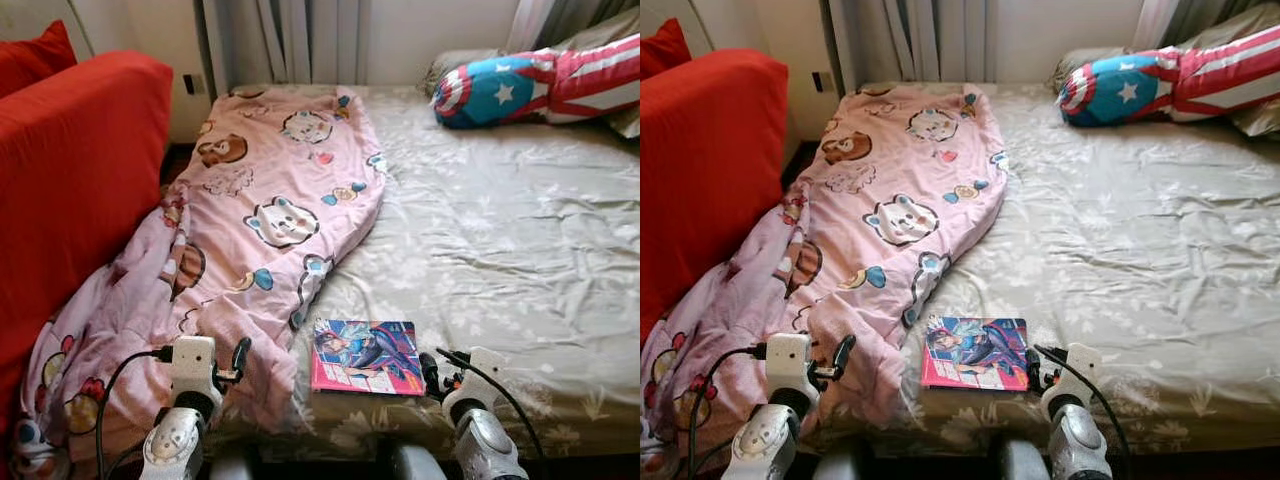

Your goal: Clean up the room

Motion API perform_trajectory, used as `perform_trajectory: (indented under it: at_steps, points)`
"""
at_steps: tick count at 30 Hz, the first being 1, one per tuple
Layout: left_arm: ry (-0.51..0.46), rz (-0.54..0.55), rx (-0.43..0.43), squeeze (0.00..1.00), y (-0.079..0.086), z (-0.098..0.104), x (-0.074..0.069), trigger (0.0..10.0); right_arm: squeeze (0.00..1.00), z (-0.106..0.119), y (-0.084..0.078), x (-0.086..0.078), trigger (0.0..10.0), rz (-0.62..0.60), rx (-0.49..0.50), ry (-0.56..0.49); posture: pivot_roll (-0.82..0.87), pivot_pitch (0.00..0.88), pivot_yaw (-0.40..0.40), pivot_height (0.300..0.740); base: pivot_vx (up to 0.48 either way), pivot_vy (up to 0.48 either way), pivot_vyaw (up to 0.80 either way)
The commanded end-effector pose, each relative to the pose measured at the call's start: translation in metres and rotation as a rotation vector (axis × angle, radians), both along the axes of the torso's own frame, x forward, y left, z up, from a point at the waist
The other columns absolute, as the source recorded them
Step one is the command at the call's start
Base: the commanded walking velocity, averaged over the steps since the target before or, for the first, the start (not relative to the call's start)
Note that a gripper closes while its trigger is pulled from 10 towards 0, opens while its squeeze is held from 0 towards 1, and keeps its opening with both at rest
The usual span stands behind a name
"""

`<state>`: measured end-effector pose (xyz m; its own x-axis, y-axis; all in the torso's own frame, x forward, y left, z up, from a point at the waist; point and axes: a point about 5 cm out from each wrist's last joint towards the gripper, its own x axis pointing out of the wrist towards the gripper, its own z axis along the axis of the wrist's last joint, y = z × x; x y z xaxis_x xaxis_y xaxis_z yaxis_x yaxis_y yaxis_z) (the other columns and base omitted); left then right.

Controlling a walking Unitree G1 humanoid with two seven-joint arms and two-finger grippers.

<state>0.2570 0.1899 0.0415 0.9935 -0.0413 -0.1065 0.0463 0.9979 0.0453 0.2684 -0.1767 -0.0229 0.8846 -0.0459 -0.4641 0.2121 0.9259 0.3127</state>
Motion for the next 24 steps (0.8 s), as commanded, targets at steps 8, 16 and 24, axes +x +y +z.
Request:
perform_trajectory:
  at_steps: [8,16,24]
  points:
    - [0.007,-0.031,0.080,0.00,0.009,0.009,-0.019,10.0,0.00,0.007,0.011,0.011,10.0,0.013,0.179,-0.042,0.18,0.188,-0.007,0.603,0.000,0.000,0.00]
    - [0.003,-0.032,0.113,0.00,0.015,0.022,-0.033,10.0,0.00,0.014,0.012,0.019,10.0,-0.018,0.317,-0.086,0.23,0.234,0.009,0.603,0.000,0.000,0.00]
    - [0.048,-0.032,0.134,0.00,0.018,0.024,-0.047,10.0,0.00,0.019,-0.007,0.021,10.0,-0.127,0.337,-0.131,0.24,0.271,0.020,0.603,0.000,0.000,0.00]
